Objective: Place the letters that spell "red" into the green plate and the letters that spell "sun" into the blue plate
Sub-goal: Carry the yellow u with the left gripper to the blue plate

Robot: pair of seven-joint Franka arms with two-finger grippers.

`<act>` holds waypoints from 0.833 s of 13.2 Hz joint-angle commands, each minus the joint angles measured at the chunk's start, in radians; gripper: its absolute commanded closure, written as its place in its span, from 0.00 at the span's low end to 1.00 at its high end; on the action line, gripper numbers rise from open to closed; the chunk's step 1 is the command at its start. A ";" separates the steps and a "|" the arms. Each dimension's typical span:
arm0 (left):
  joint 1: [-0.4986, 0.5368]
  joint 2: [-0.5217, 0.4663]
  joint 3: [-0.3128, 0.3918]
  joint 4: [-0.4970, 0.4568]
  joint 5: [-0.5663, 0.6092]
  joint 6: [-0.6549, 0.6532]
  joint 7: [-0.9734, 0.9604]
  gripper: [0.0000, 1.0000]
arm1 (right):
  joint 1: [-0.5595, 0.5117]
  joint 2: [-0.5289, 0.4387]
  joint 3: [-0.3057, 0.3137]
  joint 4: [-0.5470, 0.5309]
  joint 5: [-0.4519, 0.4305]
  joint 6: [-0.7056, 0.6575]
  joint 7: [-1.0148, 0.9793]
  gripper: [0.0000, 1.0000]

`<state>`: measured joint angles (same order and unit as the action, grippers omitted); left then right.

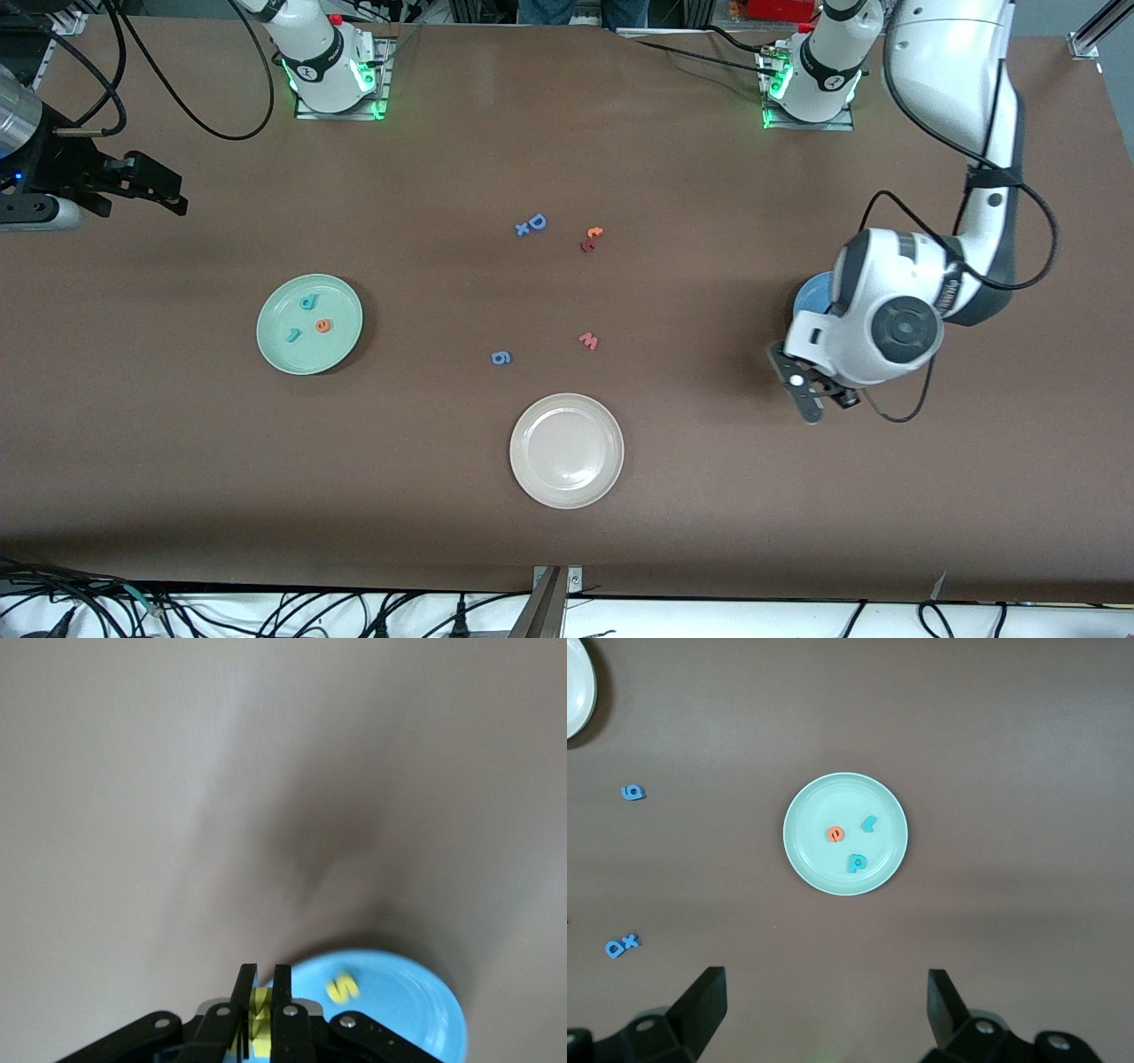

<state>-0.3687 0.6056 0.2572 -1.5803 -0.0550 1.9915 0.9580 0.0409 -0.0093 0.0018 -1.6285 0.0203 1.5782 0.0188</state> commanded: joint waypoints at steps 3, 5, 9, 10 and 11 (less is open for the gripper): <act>0.031 -0.015 0.065 -0.145 -0.109 -0.039 -0.150 0.97 | -0.003 0.006 0.001 0.016 0.013 -0.012 -0.011 0.00; 0.042 0.009 0.065 -0.150 -0.140 -0.034 -0.156 0.88 | -0.003 0.006 0.001 0.016 0.013 -0.012 -0.010 0.00; 0.043 0.030 0.065 -0.147 -0.141 -0.017 -0.200 0.50 | -0.003 0.006 0.003 0.016 0.013 -0.012 -0.008 0.00; 0.042 0.028 0.063 -0.144 -0.143 -0.020 -0.221 0.44 | -0.003 0.006 0.003 0.016 0.013 -0.012 -0.008 0.00; 0.042 0.028 0.062 -0.142 -0.143 -0.020 -0.225 0.36 | -0.003 0.006 0.001 0.016 0.013 -0.012 -0.010 0.00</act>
<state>-0.3211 0.6387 0.3153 -1.7278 -0.1678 1.9695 0.7555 0.0410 -0.0089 0.0021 -1.6286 0.0204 1.5777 0.0188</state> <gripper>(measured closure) 0.458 0.000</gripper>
